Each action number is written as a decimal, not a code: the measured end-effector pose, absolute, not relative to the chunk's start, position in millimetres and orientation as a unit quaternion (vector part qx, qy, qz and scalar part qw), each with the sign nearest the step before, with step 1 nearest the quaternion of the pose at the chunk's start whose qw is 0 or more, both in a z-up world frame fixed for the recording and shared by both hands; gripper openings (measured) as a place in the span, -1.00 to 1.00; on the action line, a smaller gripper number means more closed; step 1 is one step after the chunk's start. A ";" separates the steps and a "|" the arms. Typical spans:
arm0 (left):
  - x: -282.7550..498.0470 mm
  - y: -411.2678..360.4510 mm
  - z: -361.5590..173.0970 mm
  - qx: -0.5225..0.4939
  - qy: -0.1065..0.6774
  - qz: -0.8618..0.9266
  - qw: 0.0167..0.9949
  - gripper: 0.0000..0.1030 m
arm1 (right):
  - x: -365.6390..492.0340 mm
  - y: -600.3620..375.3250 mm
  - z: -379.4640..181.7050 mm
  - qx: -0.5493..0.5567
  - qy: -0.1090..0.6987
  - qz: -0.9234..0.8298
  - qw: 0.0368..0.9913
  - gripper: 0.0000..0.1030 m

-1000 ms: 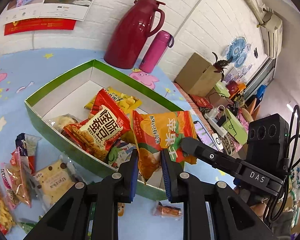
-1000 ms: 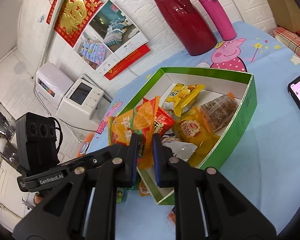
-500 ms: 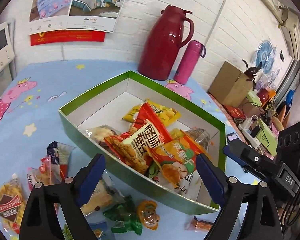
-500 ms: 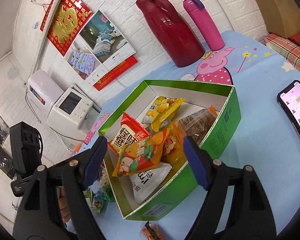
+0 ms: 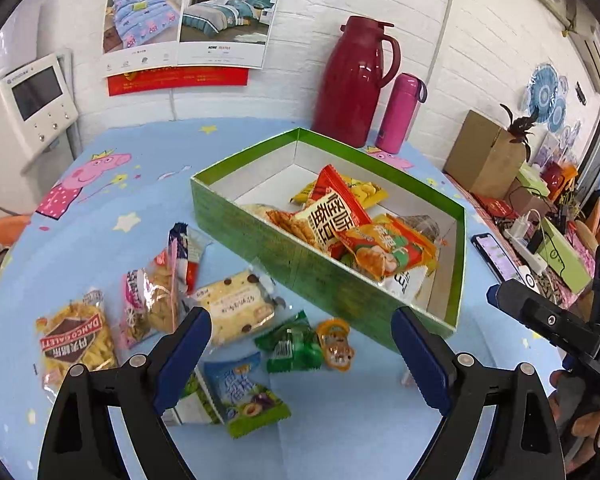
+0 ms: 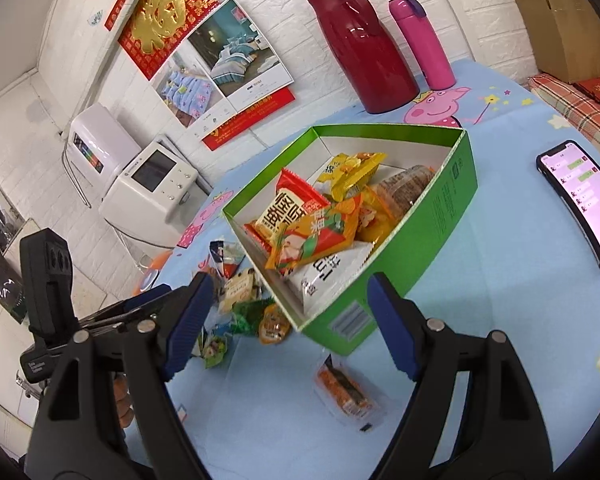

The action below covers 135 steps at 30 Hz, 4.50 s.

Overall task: Organize snacks
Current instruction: 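Grasp the small clear sausage packet with the right gripper, then grasp the blue plum packet with the left gripper while the right carries the sausage packet toward the box, then lower both packets into the green box and open both grippers, then grasp the green pea-snack bag with the left gripper, then the right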

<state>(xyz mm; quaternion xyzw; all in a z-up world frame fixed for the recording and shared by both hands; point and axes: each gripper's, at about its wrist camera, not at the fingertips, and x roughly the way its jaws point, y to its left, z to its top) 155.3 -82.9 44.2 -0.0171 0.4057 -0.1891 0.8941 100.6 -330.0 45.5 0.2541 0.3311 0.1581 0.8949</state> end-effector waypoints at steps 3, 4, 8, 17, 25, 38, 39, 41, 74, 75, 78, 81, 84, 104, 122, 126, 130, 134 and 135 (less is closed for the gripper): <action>138.5 -63.0 34.0 -0.037 0.420 -0.204 0.884 0.81 | 83.0 -326.9 37.2 0.239 0.348 0.157 0.893 0.54; 133.3 -54.7 28.5 -0.042 0.427 -0.205 0.879 0.81 | 79.0 -325.5 32.8 0.230 0.360 0.151 0.891 0.54; 115.8 -23.7 8.7 -0.057 0.449 -0.182 0.873 0.81 | 74.7 -316.0 9.6 0.185 0.414 0.126 0.882 0.38; 91.7 21.2 -1.4 -0.062 0.447 -0.149 0.880 0.81 | 82.9 -277.5 -15.3 0.102 0.450 0.122 0.879 -0.56; 108.0 -15.7 7.3 -0.026 0.417 -0.192 0.888 0.75 | 61.9 -241.7 -17.3 0.083 0.457 0.156 0.872 -0.58; 149.4 -48.9 -30.1 0.012 0.460 -0.209 0.863 0.13 | 55.0 -246.1 -18.1 0.097 0.458 0.158 0.869 -0.56; 149.2 -47.4 -30.4 0.008 0.462 -0.209 0.862 0.13 | 56.5 -244.7 -17.9 0.095 0.458 0.159 0.870 -0.55; 150.5 -46.0 -30.9 0.003 0.464 -0.212 0.860 0.13 | 57.9 -243.3 -18.1 0.090 0.455 0.160 0.871 -0.55; 191.1 -105.0 84.4 0.015 0.315 -0.183 0.931 -0.15 | 125.2 -287.6 74.5 0.117 0.334 0.125 0.927 -0.60; 196.5 -110.0 84.3 0.017 0.314 -0.183 0.931 -0.15 | 129.8 -290.9 73.5 0.119 0.335 0.122 0.927 -0.60; 216.8 -124.1 80.6 0.018 0.322 -0.183 0.929 -0.15 | 145.3 -298.8 68.3 0.124 0.338 0.116 0.926 -0.60; 234.8 -134.8 73.0 0.018 0.330 -0.185 0.925 -0.15 | 162.1 -306.9 60.3 0.129 0.344 0.111 0.923 -0.60; 249.1 -143.1 64.6 0.022 0.336 -0.189 0.922 -0.14 | 176.8 -312.0 52.0 0.130 0.351 0.107 0.921 -0.59; 240.1 -124.6 67.3 0.011 0.291 -0.149 0.945 0.97 | 177.3 -309.7 50.3 0.115 0.339 0.103 0.928 0.57; 149.0 -28.1 75.2 -0.012 0.344 -0.138 0.929 0.97 | 98.3 -254.9 62.7 0.111 0.352 0.201 0.907 0.59; 130.9 16.0 60.2 -0.029 0.365 -0.120 0.923 0.97 | 99.9 -229.7 41.4 0.129 0.396 0.248 0.875 0.59; 117.4 61.0 42.6 -0.053 0.381 -0.094 0.918 0.96 | 108.2 -199.1 24.2 0.141 0.427 0.285 0.846 0.45; 109.4 88.8 23.9 -0.087 0.402 -0.102 0.906 0.89 | 128.2 -165.2 6.6 0.146 0.455 0.310 0.822 0.21; 108.1 92.0 20.8 -0.091 0.404 -0.110 0.903 0.87 | 134.7 -157.6 0.9 0.152 0.464 0.315 0.814 0.16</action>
